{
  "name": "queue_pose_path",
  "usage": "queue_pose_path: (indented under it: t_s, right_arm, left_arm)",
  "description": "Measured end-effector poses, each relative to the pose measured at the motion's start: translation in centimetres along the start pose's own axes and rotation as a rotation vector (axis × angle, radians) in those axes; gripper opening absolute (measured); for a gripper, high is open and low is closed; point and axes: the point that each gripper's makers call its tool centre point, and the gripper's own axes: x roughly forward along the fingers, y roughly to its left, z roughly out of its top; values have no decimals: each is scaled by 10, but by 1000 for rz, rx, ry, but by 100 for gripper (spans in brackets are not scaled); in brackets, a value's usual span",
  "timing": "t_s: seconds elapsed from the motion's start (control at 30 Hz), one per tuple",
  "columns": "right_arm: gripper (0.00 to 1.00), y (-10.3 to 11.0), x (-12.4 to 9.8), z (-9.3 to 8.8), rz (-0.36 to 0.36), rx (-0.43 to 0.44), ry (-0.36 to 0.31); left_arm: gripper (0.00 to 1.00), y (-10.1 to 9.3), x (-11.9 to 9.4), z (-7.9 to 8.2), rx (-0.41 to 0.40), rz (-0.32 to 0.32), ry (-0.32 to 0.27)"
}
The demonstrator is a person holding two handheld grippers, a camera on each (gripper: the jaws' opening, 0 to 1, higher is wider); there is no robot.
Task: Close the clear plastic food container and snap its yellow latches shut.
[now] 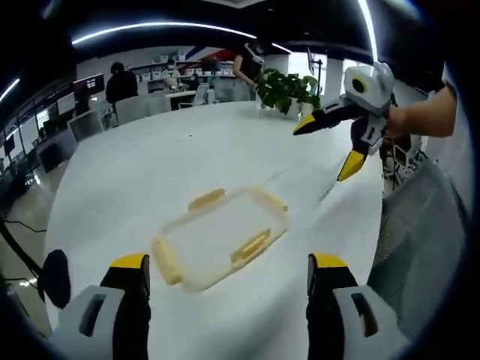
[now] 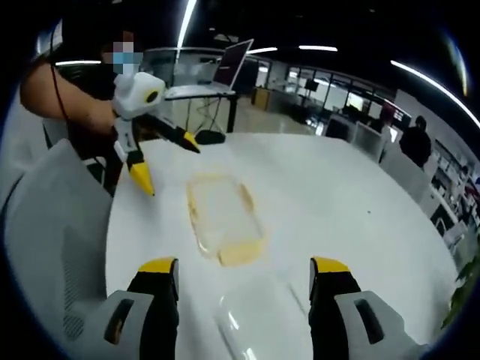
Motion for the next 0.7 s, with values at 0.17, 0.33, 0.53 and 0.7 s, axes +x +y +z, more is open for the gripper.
queue_pose_path:
  t_s: [0.17, 0.33, 0.53, 0.7]
  right_arm:
    - [71, -1, 5, 4, 9, -9, 2]
    - [70, 1, 9, 3, 22, -10, 8]
    - [70, 4, 18, -1, 39, -13, 24]
    - [70, 3, 24, 0, 53, -32, 35]
  left_arm:
    - [86, 5, 2, 0, 22, -8, 17]
    - [85, 5, 3, -2, 40, -35, 28]
    - [85, 9, 6, -7, 42, -50, 49]
    - [84, 15, 7, -13, 65, -67, 84]
